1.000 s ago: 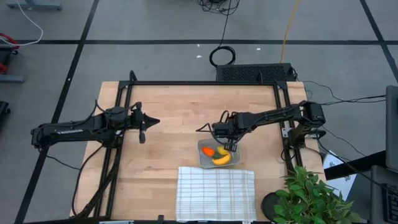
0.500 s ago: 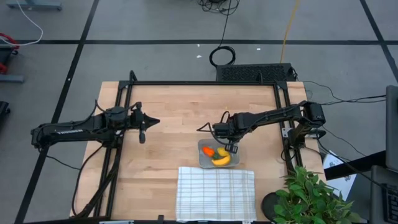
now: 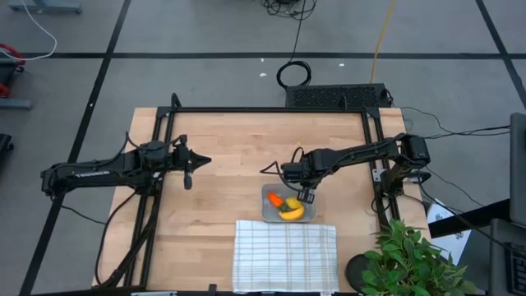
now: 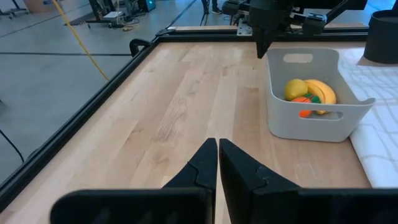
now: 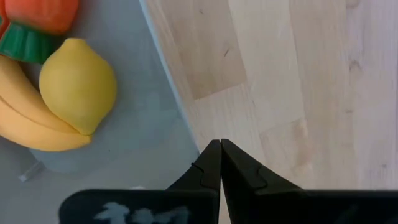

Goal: Pick and placing Produce into tupperware
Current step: Adjust the gray bin

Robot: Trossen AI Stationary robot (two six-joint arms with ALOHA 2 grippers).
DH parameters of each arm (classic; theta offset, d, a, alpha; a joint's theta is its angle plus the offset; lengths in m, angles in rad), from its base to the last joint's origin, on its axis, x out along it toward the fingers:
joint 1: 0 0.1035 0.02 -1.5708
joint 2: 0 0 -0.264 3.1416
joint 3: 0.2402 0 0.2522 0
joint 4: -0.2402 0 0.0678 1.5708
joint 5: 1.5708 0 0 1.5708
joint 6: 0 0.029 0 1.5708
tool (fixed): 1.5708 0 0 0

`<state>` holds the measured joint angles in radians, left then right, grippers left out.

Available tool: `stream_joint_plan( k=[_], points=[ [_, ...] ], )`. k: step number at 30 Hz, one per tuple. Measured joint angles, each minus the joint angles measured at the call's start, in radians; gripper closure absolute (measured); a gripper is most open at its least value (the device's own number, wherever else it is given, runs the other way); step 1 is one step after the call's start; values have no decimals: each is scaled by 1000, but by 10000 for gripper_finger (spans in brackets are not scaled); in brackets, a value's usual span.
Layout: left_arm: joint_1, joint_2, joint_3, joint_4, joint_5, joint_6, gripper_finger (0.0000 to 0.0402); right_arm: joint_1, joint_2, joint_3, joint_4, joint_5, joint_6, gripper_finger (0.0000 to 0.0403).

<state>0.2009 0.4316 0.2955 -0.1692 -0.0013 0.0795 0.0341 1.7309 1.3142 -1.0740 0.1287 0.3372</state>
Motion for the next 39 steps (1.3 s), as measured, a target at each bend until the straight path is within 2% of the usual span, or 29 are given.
stream_joint_plan(
  k=[12,16,21,34,39],
  points=[
    [0,0,0,0,0,-6,380,1,0,0,0,-17,10,403],
    [0,0,0,0,0,-6,380,0,0,0,0,8,10,403],
    [0,0,0,0,0,-6,380,-2,0,0,3,110,-8,403],
    [0,0,0,0,0,-5,380,-27,-4,1,221,102,-173,403],
    [0,0,0,0,0,-3,380,-27,-4,0,313,49,-232,403]
  ],
)
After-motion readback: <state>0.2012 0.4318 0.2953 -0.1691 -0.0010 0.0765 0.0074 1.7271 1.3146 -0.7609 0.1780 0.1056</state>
